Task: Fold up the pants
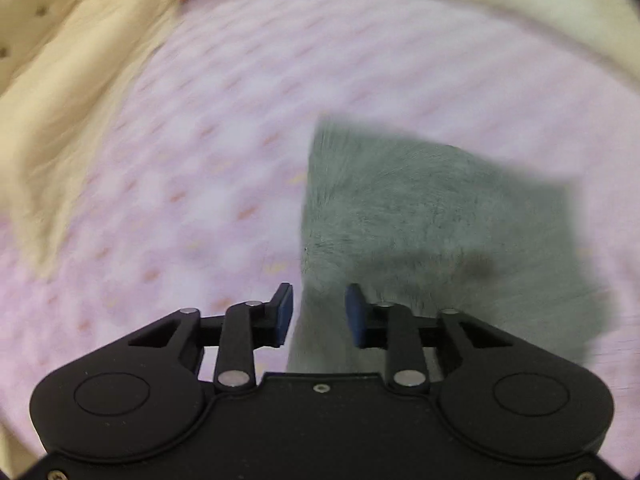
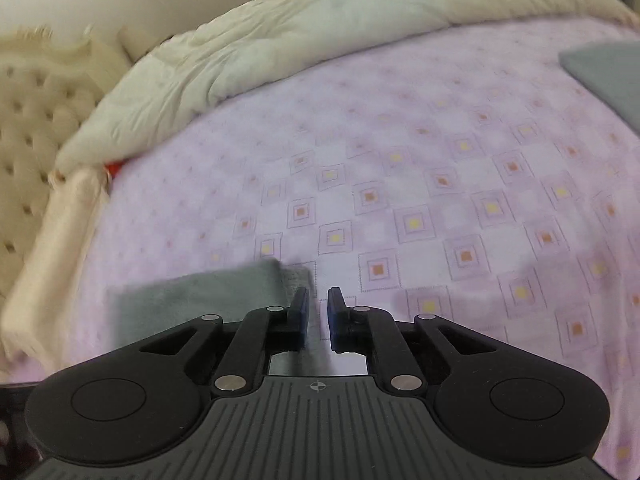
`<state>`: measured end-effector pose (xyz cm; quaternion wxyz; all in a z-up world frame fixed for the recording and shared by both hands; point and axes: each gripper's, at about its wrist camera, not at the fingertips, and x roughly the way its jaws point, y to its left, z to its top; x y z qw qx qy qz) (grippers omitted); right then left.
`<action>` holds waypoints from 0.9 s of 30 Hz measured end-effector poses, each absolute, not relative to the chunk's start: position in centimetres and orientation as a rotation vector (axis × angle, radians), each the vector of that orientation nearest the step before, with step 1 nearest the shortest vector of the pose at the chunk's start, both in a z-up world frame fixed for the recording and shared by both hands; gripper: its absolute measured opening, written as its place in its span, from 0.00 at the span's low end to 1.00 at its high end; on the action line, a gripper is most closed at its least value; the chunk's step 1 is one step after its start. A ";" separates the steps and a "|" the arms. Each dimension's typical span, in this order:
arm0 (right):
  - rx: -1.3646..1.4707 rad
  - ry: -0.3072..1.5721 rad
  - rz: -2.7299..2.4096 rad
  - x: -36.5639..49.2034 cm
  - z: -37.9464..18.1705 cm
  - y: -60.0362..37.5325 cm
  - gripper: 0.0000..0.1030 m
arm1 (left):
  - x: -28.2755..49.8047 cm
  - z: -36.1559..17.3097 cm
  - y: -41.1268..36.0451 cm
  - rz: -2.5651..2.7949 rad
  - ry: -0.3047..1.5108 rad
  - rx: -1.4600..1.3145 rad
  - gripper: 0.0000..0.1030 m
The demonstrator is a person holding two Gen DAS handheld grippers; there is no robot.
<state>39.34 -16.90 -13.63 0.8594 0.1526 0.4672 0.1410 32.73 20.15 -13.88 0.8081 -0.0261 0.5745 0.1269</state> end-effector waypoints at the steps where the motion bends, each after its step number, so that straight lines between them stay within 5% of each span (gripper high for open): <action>1: 0.290 0.972 0.323 38.9 -13.5 -16.0 0.11 | 32.2 -14.1 20.2 0.288 1.228 -0.046 0.31; 7: -0.050 0.895 0.535 34.8 -14.2 -7.9 0.11 | 29.1 -15.3 18.0 0.151 1.152 0.037 0.42; 10: -0.191 1.000 0.573 33.7 -17.9 -5.2 0.11 | 28.7 -18.5 17.4 0.103 1.239 0.145 0.45; 13: -0.229 1.019 0.546 33.0 -19.8 -5.0 0.09 | 28.2 -18.8 17.1 0.037 1.203 0.219 0.45; 16: -0.208 1.021 0.511 33.6 -17.6 -4.9 0.09 | 28.6 -16.5 17.8 -0.050 1.235 0.200 0.29; 20: -0.172 0.876 0.553 34.9 -15.3 -5.1 0.10 | 30.6 -12.7 18.9 -0.061 1.109 0.157 0.36; 27: -0.275 0.971 0.508 43.2 -19.3 -1.4 0.13 | 40.1 -15.8 19.4 0.005 1.119 0.091 0.36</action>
